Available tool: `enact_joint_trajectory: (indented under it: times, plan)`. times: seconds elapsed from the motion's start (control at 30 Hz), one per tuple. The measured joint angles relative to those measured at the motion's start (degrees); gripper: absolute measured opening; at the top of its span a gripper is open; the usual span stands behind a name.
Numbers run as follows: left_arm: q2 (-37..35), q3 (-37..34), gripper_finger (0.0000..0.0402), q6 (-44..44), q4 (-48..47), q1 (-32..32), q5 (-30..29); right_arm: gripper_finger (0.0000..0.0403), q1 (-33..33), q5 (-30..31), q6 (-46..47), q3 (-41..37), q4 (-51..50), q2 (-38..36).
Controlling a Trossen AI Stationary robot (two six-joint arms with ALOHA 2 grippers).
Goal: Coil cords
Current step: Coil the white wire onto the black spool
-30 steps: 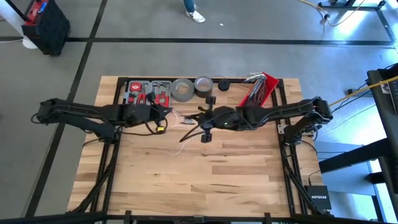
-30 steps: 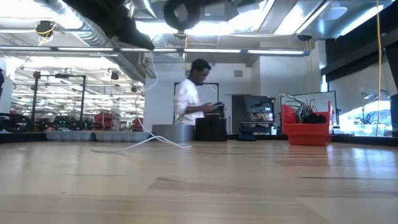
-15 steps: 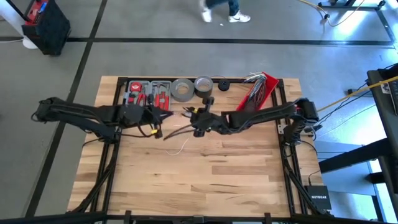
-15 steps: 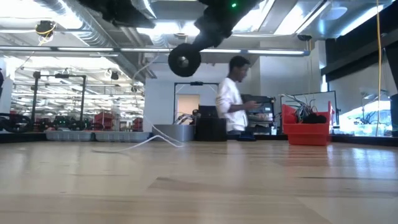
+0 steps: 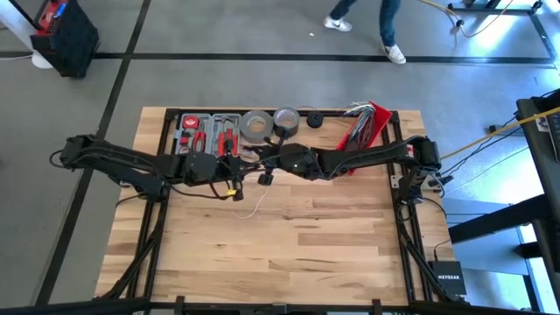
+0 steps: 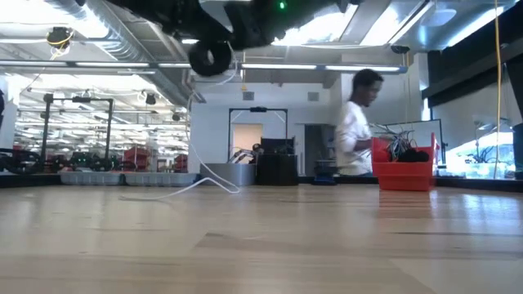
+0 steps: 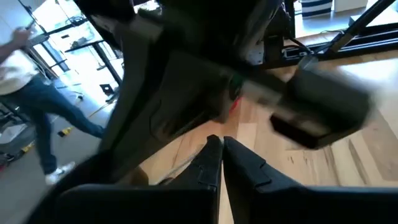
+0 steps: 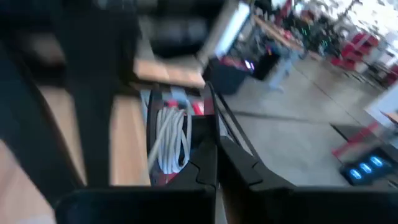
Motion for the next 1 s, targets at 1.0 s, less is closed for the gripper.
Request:
enact_joint_trajectory:
  times: [1.0]
  plan:
    - [7.92, 0.06, 0.0005, 1.57, -0.23, 6.74, 0.56, 0.0005, 4.21, -3.93, -3.54, -0.01, 6.24, -16.94]
